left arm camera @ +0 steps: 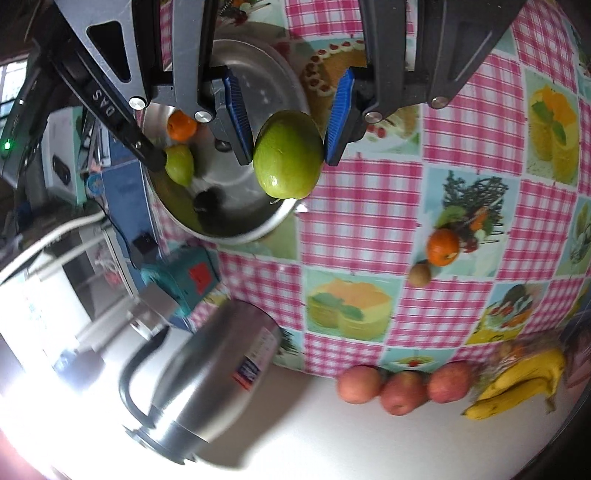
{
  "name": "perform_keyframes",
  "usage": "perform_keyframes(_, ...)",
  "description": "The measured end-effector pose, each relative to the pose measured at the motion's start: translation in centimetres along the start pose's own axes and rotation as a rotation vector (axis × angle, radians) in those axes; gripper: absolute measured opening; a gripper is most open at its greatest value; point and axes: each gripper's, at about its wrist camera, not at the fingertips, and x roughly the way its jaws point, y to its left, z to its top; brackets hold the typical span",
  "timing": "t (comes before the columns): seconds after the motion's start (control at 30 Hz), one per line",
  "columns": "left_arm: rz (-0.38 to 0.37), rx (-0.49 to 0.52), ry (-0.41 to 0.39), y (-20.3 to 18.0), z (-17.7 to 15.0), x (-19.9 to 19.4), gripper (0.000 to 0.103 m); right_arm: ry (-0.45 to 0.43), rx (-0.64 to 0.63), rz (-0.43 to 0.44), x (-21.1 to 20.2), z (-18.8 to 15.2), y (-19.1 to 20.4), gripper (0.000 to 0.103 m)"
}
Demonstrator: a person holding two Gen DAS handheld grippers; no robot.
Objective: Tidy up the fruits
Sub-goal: 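Lift and carry the green apple and dark plum over the steel basin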
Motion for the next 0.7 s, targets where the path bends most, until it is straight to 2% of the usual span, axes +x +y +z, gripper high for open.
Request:
perform_keyframes(0.37,0.060,0.119,0.059,-3.4,-1.8,2.7,0.042,0.014,0.006,-0.021,0.3,0.0,-0.9,0.027)
perform_keyframes(0.7,0.102,0.156,0.107,-4.0,-2.8,5.0,0.042,0.048,-0.026,-0.040,1.6,-0.6,-0.3,0.027)
